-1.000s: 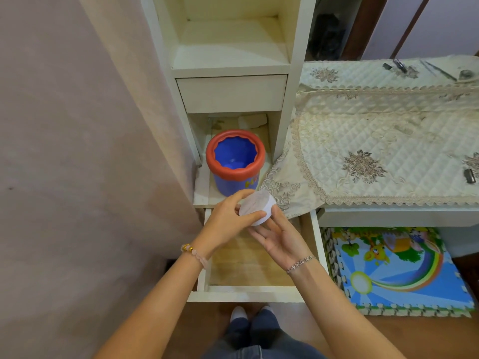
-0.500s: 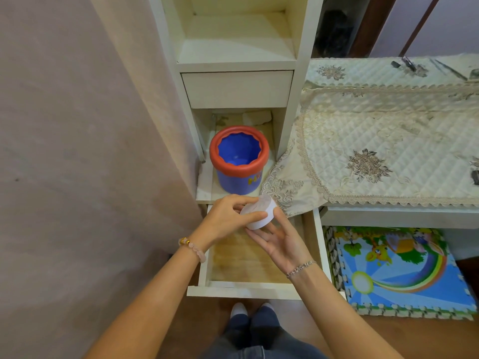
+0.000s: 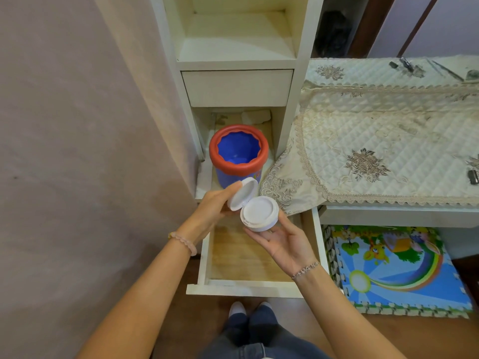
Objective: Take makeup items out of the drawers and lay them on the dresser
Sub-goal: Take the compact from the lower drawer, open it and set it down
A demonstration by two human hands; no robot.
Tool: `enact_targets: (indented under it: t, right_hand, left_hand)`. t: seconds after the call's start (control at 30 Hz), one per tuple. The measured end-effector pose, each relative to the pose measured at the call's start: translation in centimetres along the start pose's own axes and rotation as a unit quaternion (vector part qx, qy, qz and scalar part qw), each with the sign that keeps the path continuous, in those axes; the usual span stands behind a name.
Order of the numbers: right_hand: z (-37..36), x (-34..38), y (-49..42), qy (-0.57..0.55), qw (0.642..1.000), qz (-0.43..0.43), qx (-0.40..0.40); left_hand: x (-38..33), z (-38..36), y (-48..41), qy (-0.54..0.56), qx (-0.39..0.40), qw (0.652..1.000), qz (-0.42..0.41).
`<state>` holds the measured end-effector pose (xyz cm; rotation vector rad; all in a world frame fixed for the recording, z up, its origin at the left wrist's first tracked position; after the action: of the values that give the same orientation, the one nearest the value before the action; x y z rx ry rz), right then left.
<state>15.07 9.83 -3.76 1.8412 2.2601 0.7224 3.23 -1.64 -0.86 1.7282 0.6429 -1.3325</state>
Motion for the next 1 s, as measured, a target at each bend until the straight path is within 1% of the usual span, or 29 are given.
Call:
enact_targets:
  t: [0.17,0.3,0.4,0.57,0.63,0.8,1.0]
  right_hand:
    - [0.3,-0.2,-0.2,-0.029,1.0,-0.006,0.006]
    - [0.2,-0.3,-0.1,-0.03,1.0,-0.004,0.006]
    - [0.1,-0.3,0.0,-0.028,1.0,-0.001,0.007]
    - [0.5,-0.5,0.1,-0.028,1.0,-0.005,0.004]
    - [0.8,-0.5,0.2,-0.016,1.0,-0.008,-0.013]
    - [1.0,-0.1,0.9,0.063,0.994,-0.014,-0.089]
    - [0.8,0.5,1.2,0.2,0.967,-0.002,-0.156]
  left_hand:
    - [-0.2,0.4,-0.2,0.093,-0.011,0.995,0.026]
    - [0.2,0.7,-0.2,0.172,-0.03,0.983,0.061]
    - [0.5,0.7,-0.3,0.199,-0.037,0.977,0.073]
    - [1.2,0.6,-0.5,0.214,-0.035,0.973,0.076]
    - [1.4,0.7,-0.5,0.219,-0.036,0.972,0.077]
    - [1.3,0.6,-0.6,0.191,-0.009,0.979,0.069]
    - [0.8,-0.6,-0.5,0.141,0.042,0.987,0.067]
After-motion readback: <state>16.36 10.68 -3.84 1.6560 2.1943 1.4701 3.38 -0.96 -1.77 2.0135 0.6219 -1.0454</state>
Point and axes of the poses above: each hand's wrist, its own y-axis away from the middle knuckle, its own z-axis out of the back of the hand, x = y × z, the point moved 2 cm from there along -y, towards the middle knuckle, and after that the axes turned 9 degrees about -z, right-handed, at the moved point
